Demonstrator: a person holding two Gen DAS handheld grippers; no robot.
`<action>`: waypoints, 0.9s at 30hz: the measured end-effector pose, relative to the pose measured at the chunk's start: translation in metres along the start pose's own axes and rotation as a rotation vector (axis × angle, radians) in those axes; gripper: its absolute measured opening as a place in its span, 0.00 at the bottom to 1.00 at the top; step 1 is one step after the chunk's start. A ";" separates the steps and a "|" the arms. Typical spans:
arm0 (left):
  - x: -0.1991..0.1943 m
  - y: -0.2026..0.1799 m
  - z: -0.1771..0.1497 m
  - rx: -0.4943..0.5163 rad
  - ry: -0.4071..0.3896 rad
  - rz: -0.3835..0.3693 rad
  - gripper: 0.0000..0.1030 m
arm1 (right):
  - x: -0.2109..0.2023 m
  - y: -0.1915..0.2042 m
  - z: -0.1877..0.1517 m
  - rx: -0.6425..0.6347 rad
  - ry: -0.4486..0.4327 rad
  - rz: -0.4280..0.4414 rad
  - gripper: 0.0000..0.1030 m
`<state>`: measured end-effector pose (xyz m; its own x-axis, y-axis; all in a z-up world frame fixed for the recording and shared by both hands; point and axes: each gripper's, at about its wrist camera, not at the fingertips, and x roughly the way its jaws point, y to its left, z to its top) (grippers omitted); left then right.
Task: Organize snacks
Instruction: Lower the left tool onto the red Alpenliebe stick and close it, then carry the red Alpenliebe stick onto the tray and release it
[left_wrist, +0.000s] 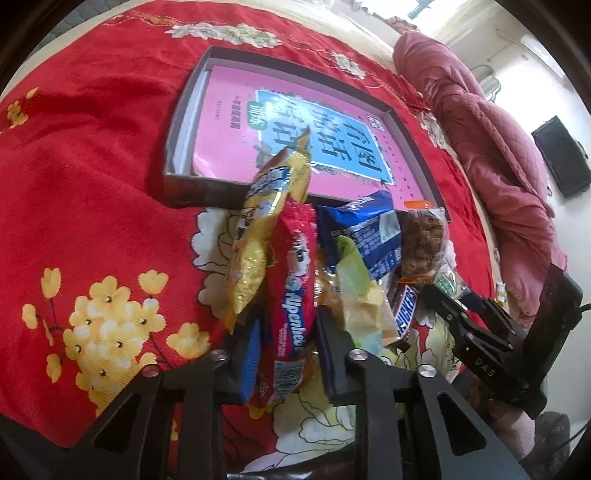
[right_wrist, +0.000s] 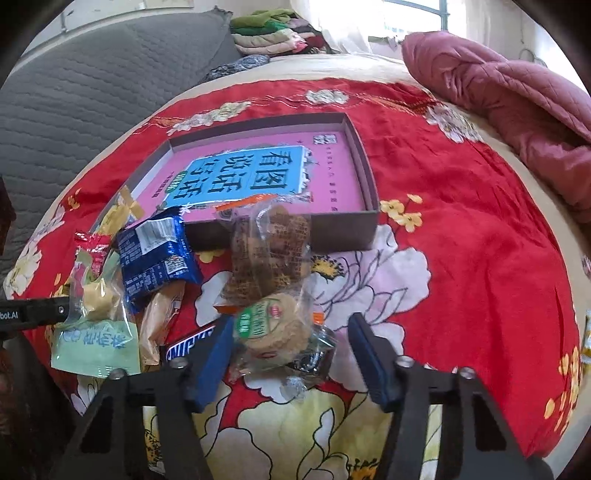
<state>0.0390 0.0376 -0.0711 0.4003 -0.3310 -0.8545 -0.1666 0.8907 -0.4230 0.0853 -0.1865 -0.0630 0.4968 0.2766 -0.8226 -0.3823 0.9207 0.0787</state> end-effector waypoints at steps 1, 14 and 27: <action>0.000 -0.001 0.000 0.004 -0.004 0.000 0.23 | -0.001 0.002 0.000 -0.015 -0.006 0.001 0.46; -0.021 -0.007 -0.001 0.023 -0.063 -0.032 0.18 | -0.025 -0.010 0.003 0.043 -0.106 0.055 0.43; -0.044 -0.004 -0.001 0.014 -0.104 -0.032 0.18 | -0.039 -0.009 0.008 0.053 -0.175 0.088 0.43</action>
<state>0.0208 0.0486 -0.0324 0.4963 -0.3260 -0.8046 -0.1402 0.8846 -0.4448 0.0753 -0.2039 -0.0272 0.5926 0.3964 -0.7012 -0.3915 0.9025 0.1793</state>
